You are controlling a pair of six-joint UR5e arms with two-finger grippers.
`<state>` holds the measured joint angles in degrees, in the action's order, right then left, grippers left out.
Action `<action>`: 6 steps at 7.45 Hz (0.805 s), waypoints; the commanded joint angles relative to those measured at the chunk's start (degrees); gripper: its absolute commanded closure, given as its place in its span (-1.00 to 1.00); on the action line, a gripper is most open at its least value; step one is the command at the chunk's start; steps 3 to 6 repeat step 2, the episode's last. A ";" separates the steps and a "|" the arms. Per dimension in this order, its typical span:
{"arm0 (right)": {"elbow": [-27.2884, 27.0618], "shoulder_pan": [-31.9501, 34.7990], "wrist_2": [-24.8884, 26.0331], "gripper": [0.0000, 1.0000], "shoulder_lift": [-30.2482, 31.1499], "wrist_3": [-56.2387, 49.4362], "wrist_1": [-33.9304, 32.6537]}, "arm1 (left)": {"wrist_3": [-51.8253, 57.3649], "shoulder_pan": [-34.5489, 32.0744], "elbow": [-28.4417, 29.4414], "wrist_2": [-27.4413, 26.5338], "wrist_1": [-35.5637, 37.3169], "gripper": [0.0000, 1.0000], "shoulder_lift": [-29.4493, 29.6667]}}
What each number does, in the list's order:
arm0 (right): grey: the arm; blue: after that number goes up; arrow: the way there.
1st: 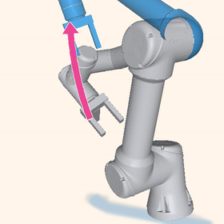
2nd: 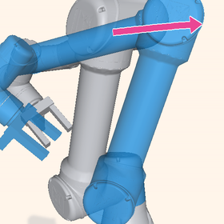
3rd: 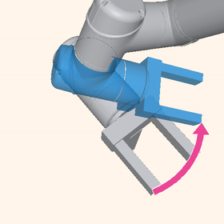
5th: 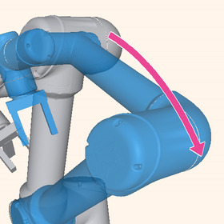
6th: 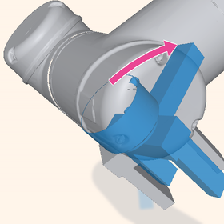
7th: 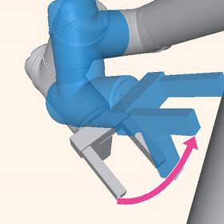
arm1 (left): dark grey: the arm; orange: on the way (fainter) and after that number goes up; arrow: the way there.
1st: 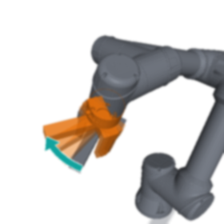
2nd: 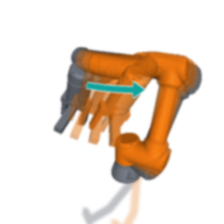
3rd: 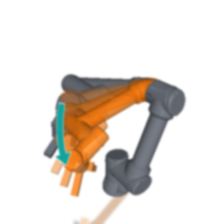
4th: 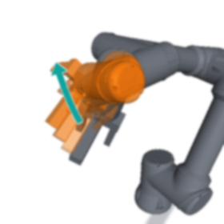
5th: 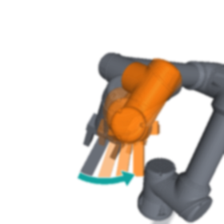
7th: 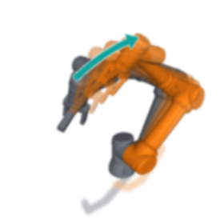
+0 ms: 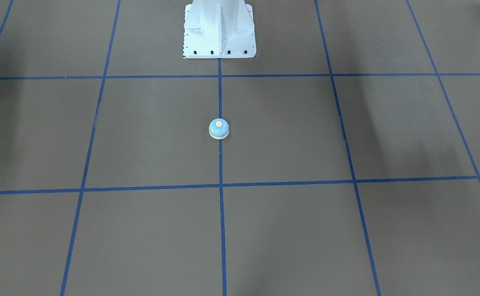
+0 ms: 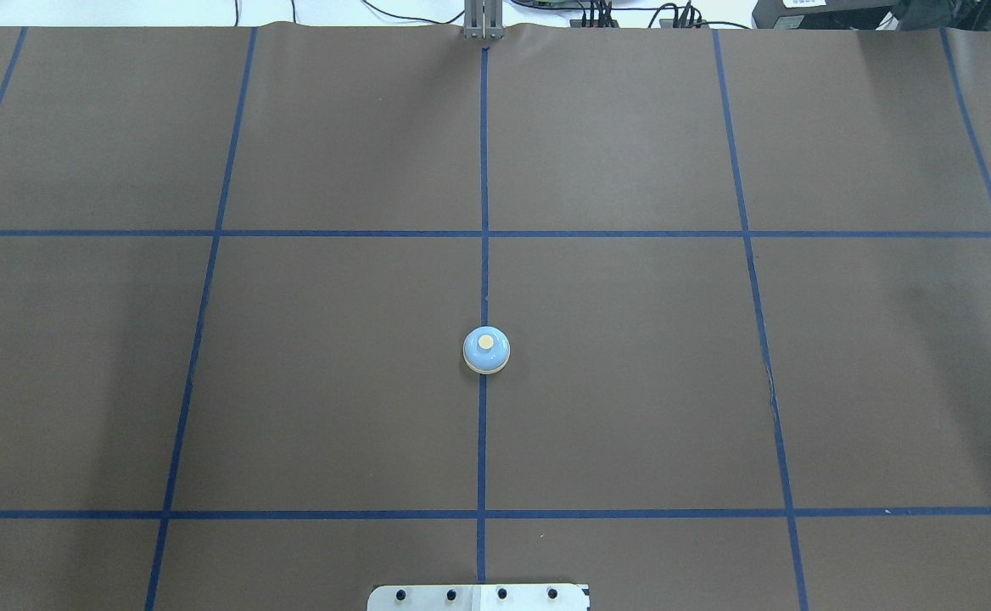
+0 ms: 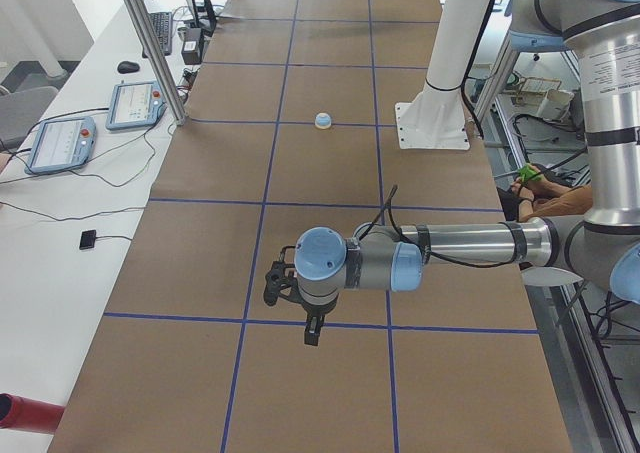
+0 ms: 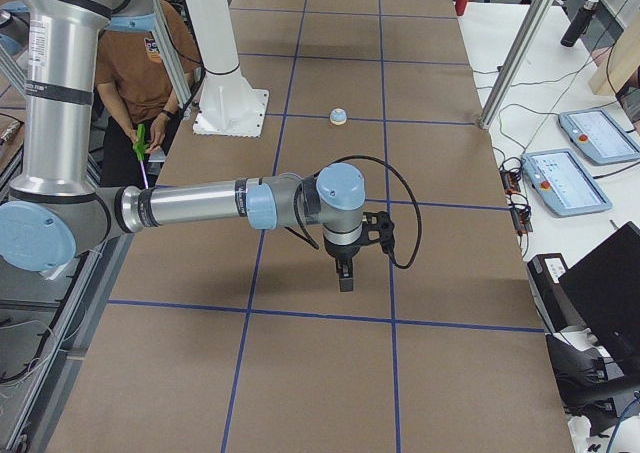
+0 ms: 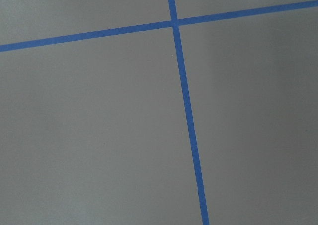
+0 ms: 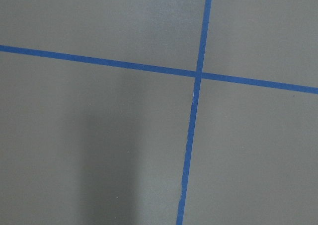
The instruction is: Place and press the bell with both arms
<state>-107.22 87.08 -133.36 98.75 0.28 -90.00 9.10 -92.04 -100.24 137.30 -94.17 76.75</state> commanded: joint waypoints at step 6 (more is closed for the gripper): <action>-0.01 -0.50 -0.15 -1.00 -0.23 0.07 0.09 | -0.23 0.02 0.31 0.42 -0.14 -1.00 0.07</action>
